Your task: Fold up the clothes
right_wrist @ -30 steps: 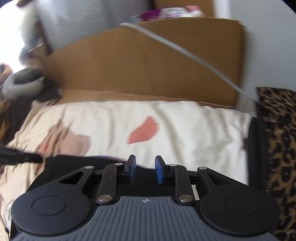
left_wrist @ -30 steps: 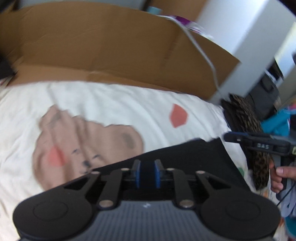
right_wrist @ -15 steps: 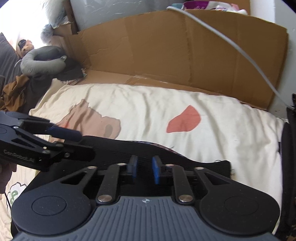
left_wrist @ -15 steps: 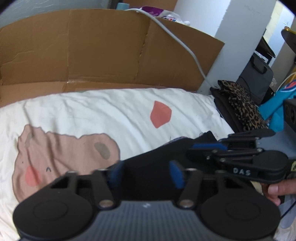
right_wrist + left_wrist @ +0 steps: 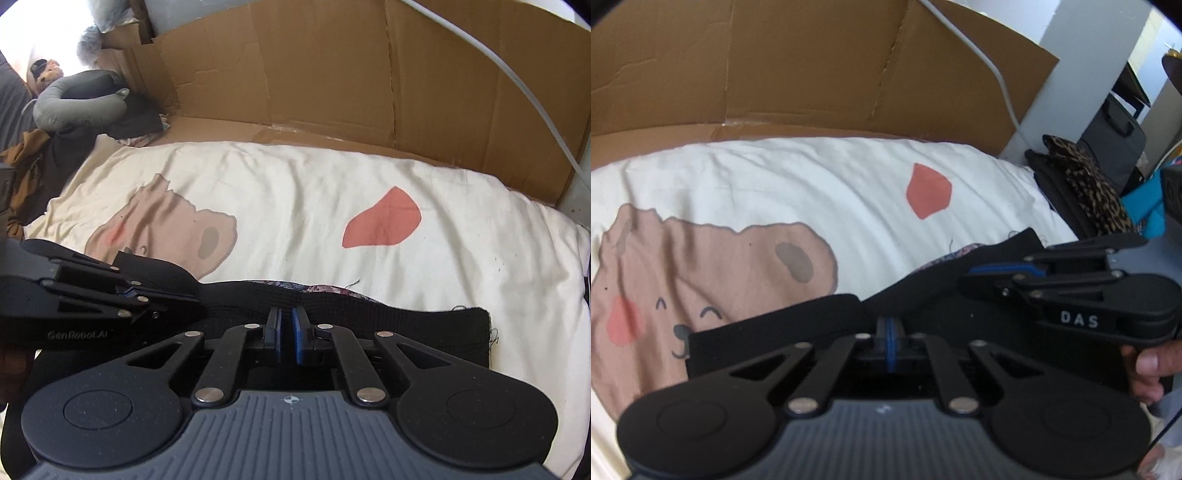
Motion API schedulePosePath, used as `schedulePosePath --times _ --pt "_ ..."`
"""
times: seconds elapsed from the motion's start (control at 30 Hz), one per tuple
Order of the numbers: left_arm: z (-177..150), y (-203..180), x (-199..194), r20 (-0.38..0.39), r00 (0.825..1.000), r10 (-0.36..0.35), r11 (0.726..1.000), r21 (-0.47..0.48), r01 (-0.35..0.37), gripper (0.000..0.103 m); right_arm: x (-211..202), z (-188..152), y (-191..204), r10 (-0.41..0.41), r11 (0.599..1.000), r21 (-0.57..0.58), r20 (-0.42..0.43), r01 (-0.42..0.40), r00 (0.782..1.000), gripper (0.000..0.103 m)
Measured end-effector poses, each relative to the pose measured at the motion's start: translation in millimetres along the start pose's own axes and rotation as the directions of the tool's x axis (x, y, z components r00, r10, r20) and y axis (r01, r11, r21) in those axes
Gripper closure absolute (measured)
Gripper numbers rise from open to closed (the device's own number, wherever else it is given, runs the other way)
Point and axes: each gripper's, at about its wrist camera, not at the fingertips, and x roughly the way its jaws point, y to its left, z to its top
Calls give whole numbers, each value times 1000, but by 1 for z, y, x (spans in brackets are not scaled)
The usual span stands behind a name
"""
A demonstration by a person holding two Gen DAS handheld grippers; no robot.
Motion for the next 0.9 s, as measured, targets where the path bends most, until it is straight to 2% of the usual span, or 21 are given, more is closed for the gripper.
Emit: schedulePosePath --times 0.07,0.17,0.27,0.33,0.37,0.5,0.67,0.77,0.8,0.83,0.9 --pt "-1 -4 0 5 1000 19 1000 4 -19 100 1 -2 6 -22 999 -38 5 22 1000 93" --pt "1 -2 1 -7 1000 9 1000 -5 -9 100 1 -5 4 -18 1000 -21 19 18 1000 93" --pt "9 1 -5 -17 1000 11 998 -69 -12 101 1 -4 -2 1 1000 7 16 -1 1000 94" --pt "16 -11 -19 17 999 36 999 -34 -36 99 1 -3 -3 4 1000 10 12 -4 1000 93" --pt "19 -16 -22 22 999 36 999 2 -36 94 1 -4 -2 1 1000 6 13 -1 1000 93" --pt "19 -25 -6 -75 996 40 998 46 -37 91 0 -6 -3 2 1000 21 22 -3 1000 94" --pt "11 -25 1 -64 997 49 996 79 -44 91 0 2 -12 38 997 75 -21 -36 999 93" --pt "12 -28 4 -76 995 61 994 100 -53 90 -15 5 -12 54 990 129 -12 -52 998 79" --pt "14 -27 5 -89 994 58 994 93 -50 90 -26 3 -9 51 991 123 18 -53 999 66" --pt "16 -26 5 -102 993 55 995 84 -47 90 -36 2 -5 48 992 117 47 -53 998 59" --pt "18 -24 6 -116 992 52 996 73 -43 90 -53 -4 -2 40 994 98 83 -48 996 56"
